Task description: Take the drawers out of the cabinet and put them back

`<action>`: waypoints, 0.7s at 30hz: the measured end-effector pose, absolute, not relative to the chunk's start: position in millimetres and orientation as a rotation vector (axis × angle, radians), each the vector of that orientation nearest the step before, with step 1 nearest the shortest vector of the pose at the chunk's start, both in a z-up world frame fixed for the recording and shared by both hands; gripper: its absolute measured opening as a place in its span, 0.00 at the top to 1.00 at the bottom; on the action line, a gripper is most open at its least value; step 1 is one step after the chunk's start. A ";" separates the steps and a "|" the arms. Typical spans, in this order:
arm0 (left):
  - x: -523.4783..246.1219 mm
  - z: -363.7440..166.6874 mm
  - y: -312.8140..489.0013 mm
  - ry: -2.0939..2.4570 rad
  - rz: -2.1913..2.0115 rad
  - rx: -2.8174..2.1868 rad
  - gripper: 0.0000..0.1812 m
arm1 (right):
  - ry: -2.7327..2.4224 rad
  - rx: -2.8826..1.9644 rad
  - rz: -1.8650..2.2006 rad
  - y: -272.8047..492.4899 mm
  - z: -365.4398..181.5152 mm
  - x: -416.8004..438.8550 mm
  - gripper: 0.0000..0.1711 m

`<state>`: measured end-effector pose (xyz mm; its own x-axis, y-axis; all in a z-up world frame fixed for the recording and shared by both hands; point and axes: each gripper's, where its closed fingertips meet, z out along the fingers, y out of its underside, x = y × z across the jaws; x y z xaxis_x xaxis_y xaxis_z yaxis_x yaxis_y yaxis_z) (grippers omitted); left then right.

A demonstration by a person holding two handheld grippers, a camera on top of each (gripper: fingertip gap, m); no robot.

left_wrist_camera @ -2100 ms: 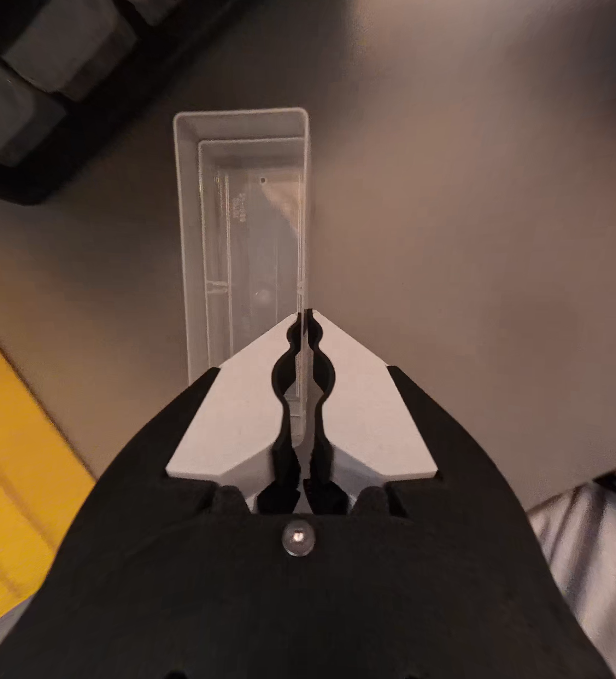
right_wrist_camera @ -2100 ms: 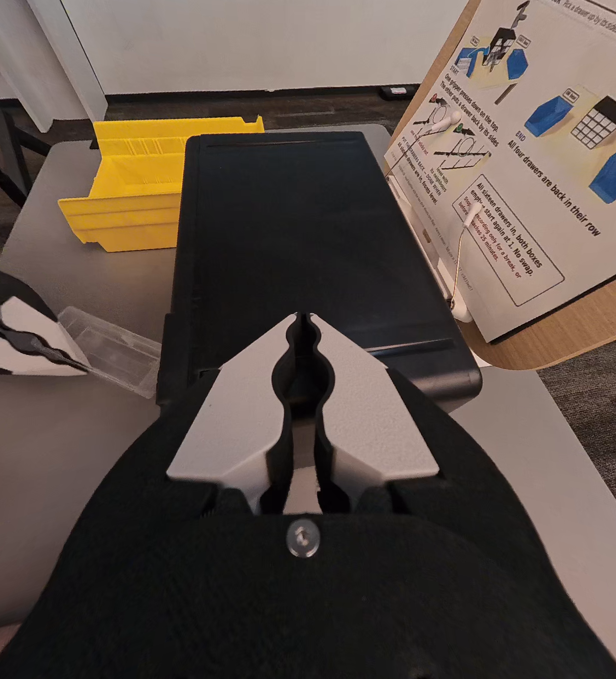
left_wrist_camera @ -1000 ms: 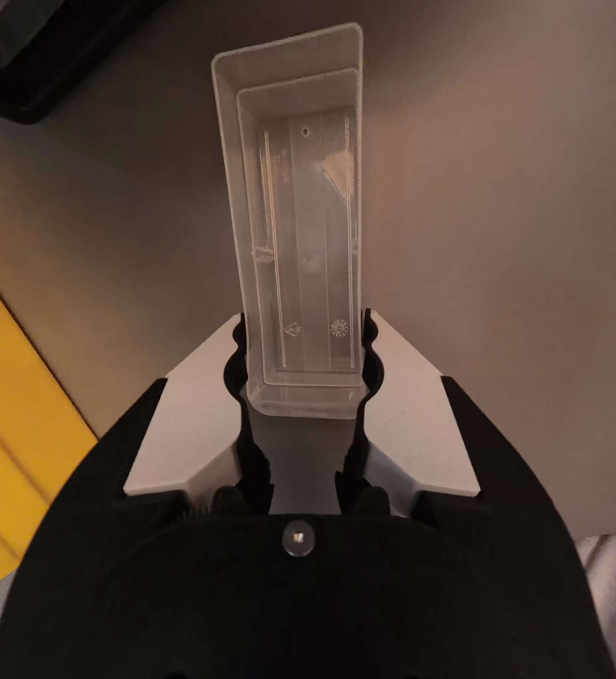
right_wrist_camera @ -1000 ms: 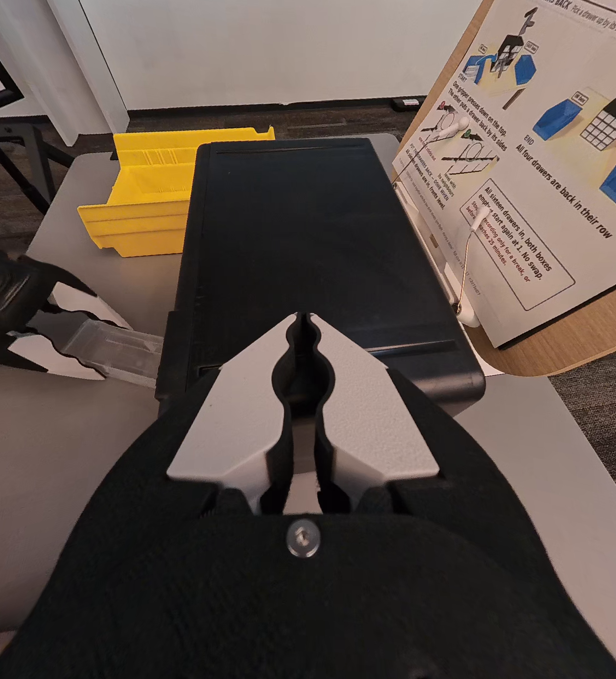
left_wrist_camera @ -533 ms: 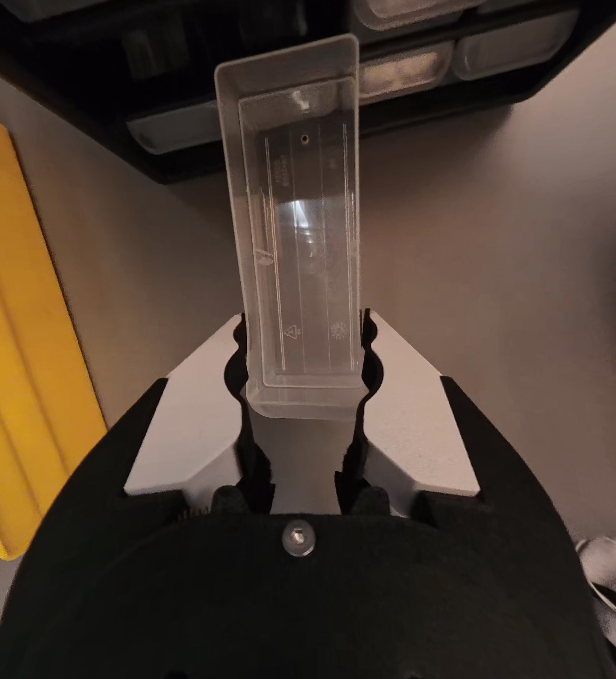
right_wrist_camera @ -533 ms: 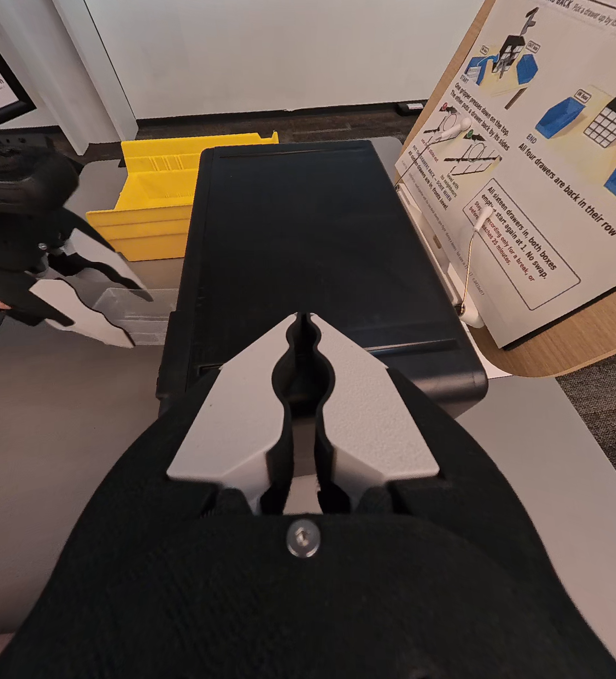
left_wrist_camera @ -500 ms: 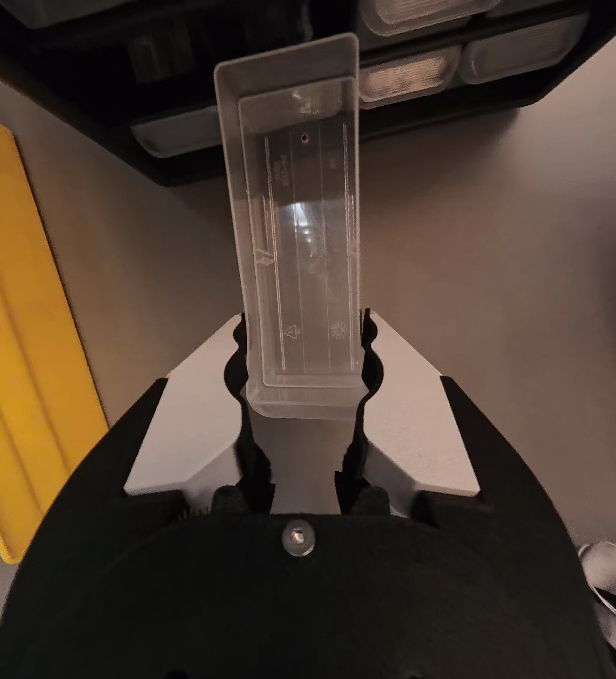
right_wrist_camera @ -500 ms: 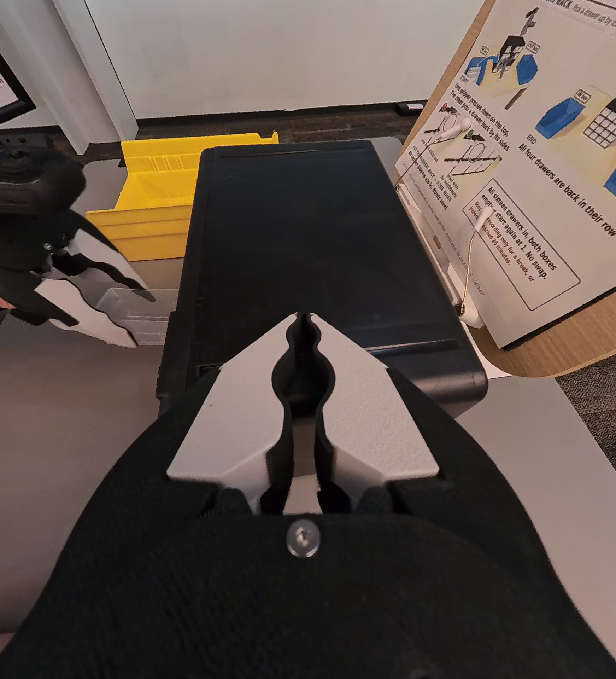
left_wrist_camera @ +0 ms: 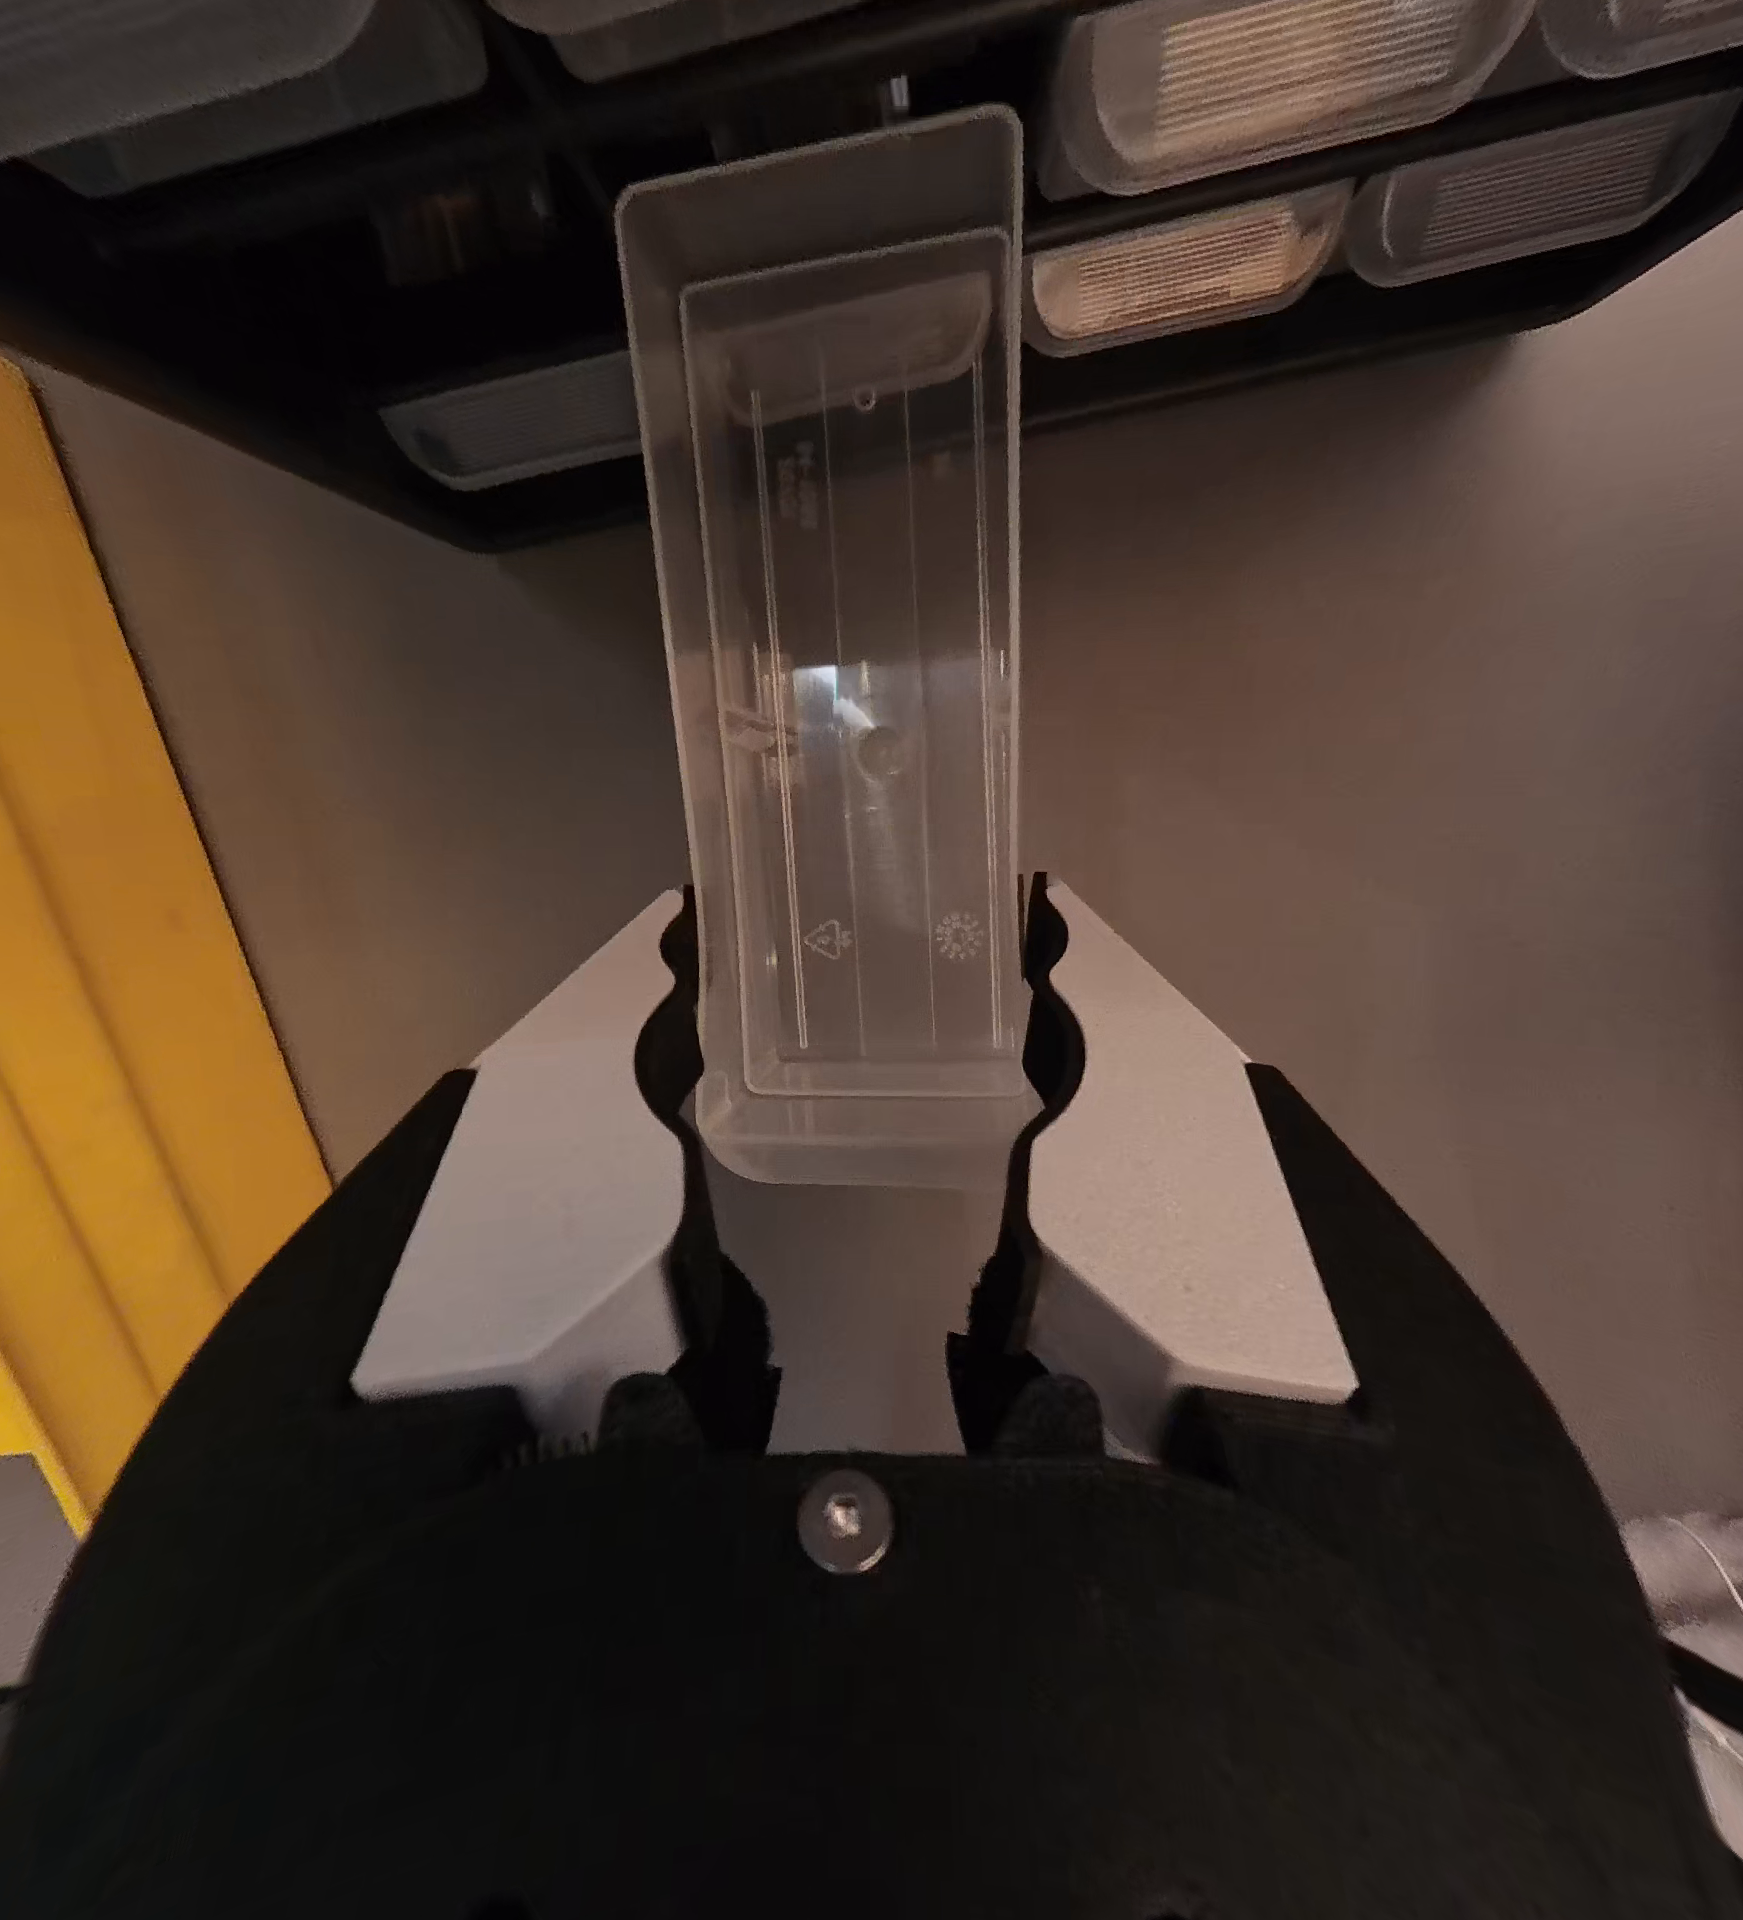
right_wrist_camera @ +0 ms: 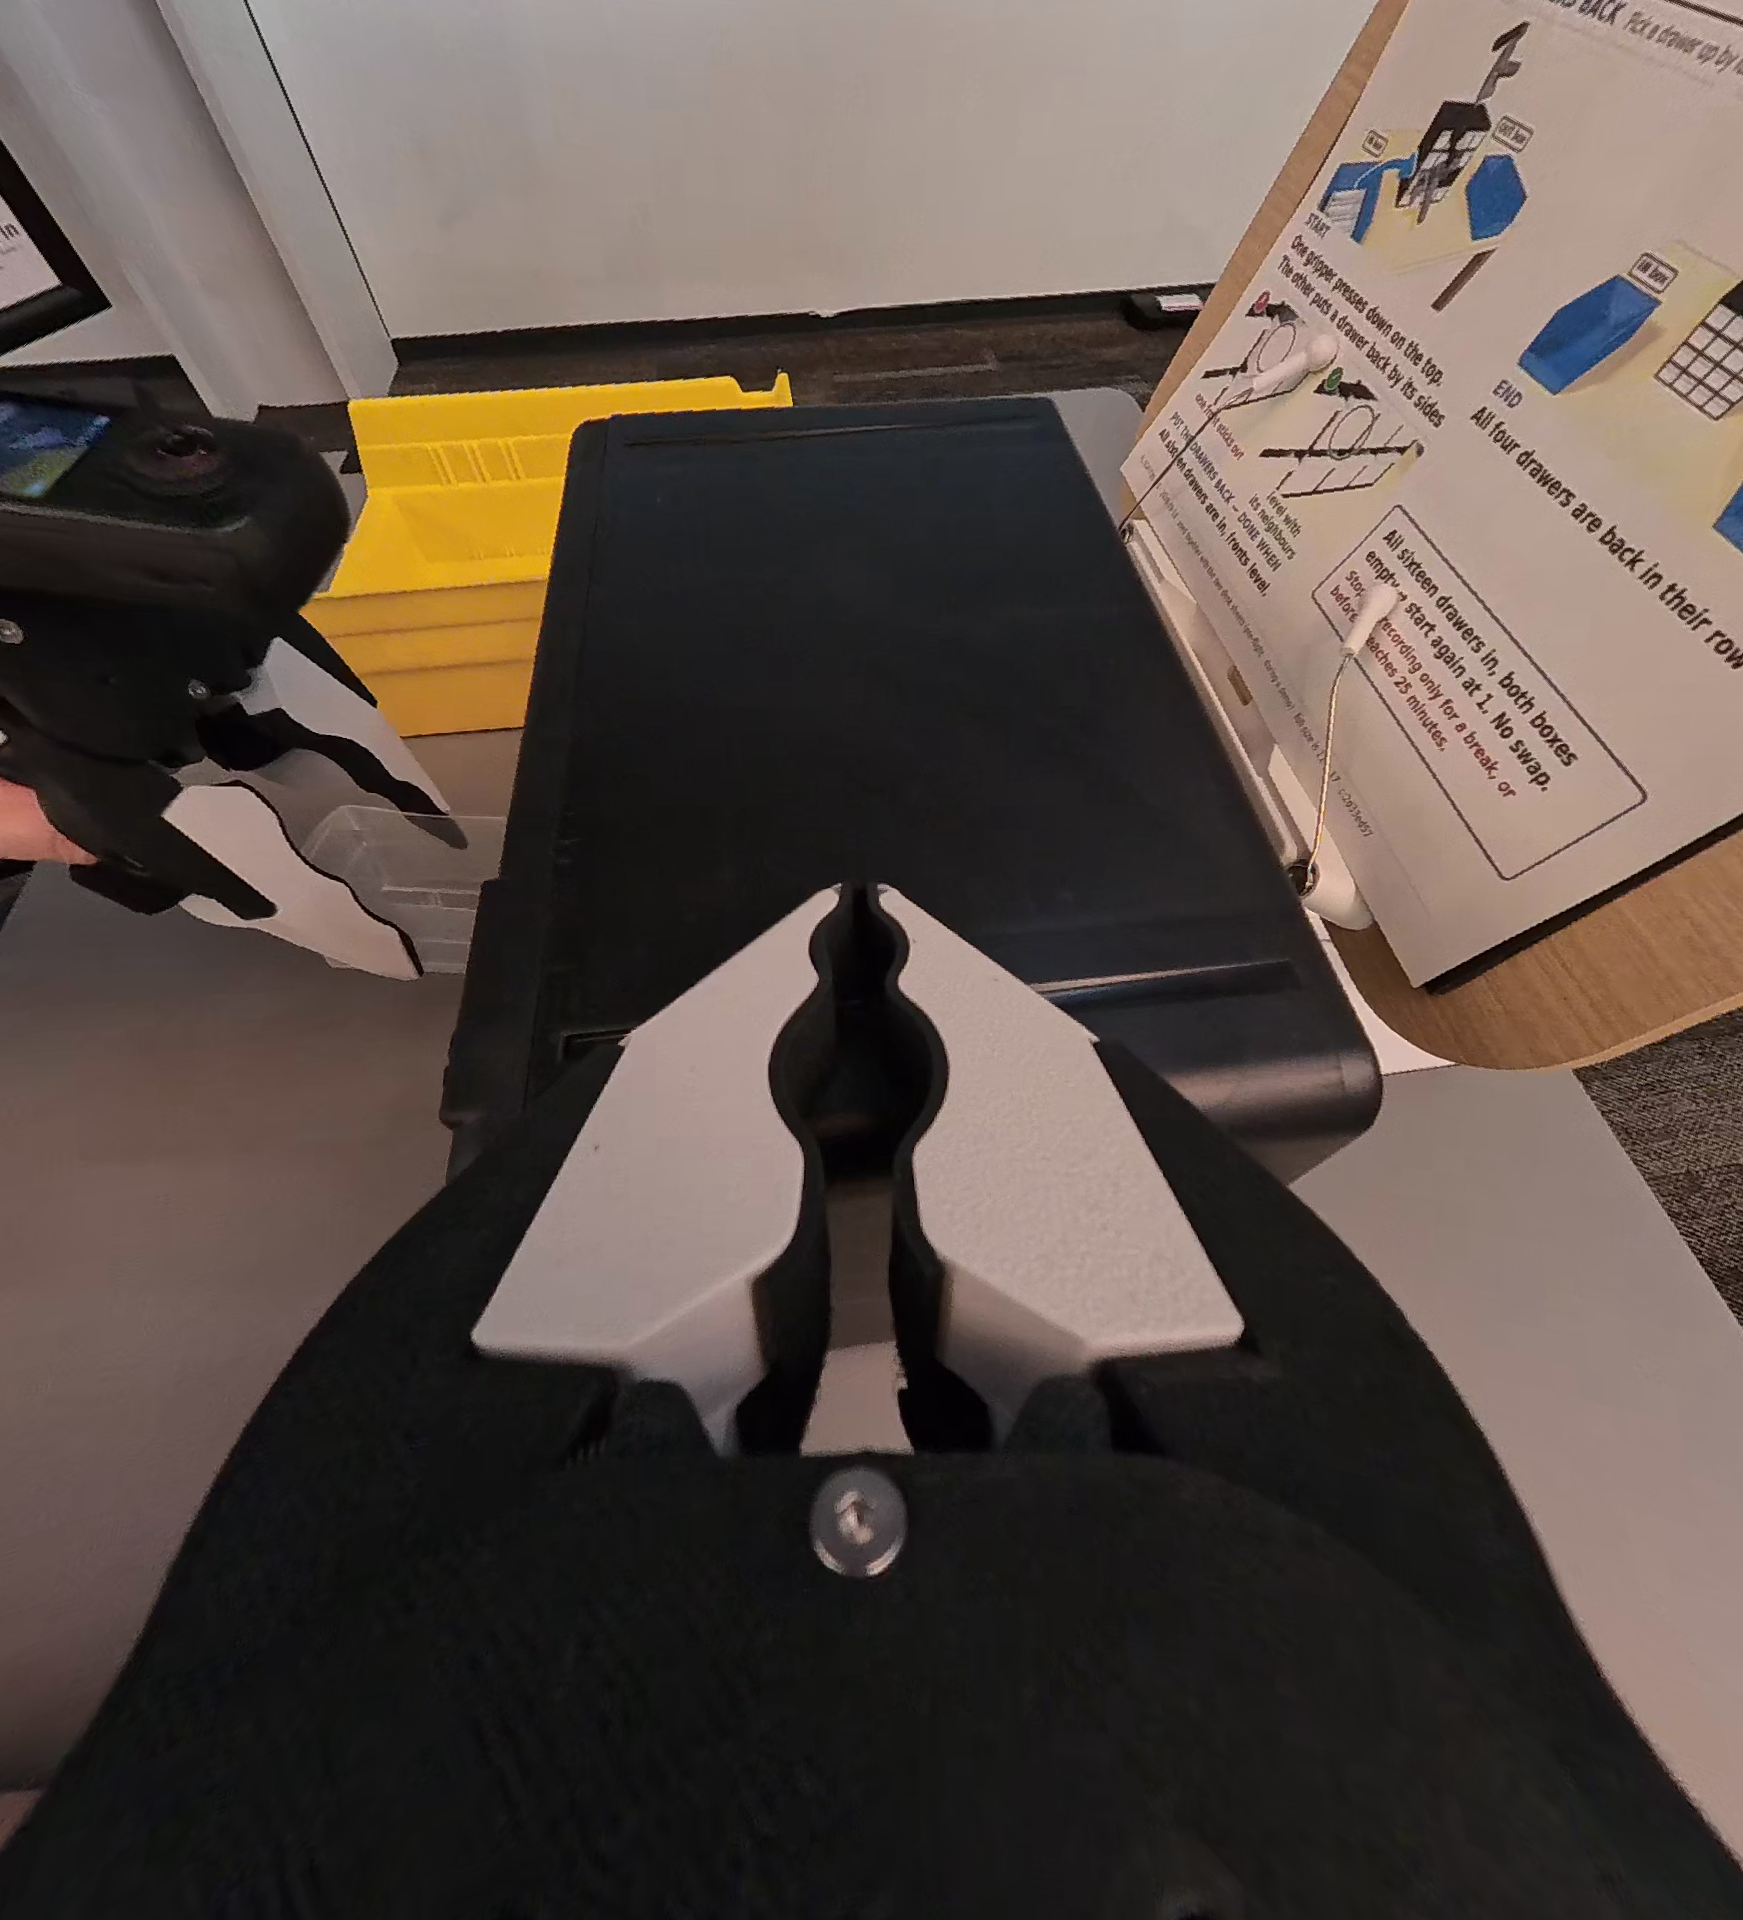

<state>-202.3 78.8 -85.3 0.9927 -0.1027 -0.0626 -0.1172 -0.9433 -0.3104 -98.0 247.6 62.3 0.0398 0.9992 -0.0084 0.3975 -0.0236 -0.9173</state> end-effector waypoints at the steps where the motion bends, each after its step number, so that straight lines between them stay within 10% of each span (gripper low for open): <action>1: -202.0 -84.6 79.1 0.159 0.072 -2.824 0.66 | -1.464 -1.535 0.981 247.6 62.3 -98.0 1.00; 21: -200.8 -63.6 94.7 0.181 0.163 -2.660 0.67 | -1.454 -1.532 1.032 247.5 62.4 -97.5 1.00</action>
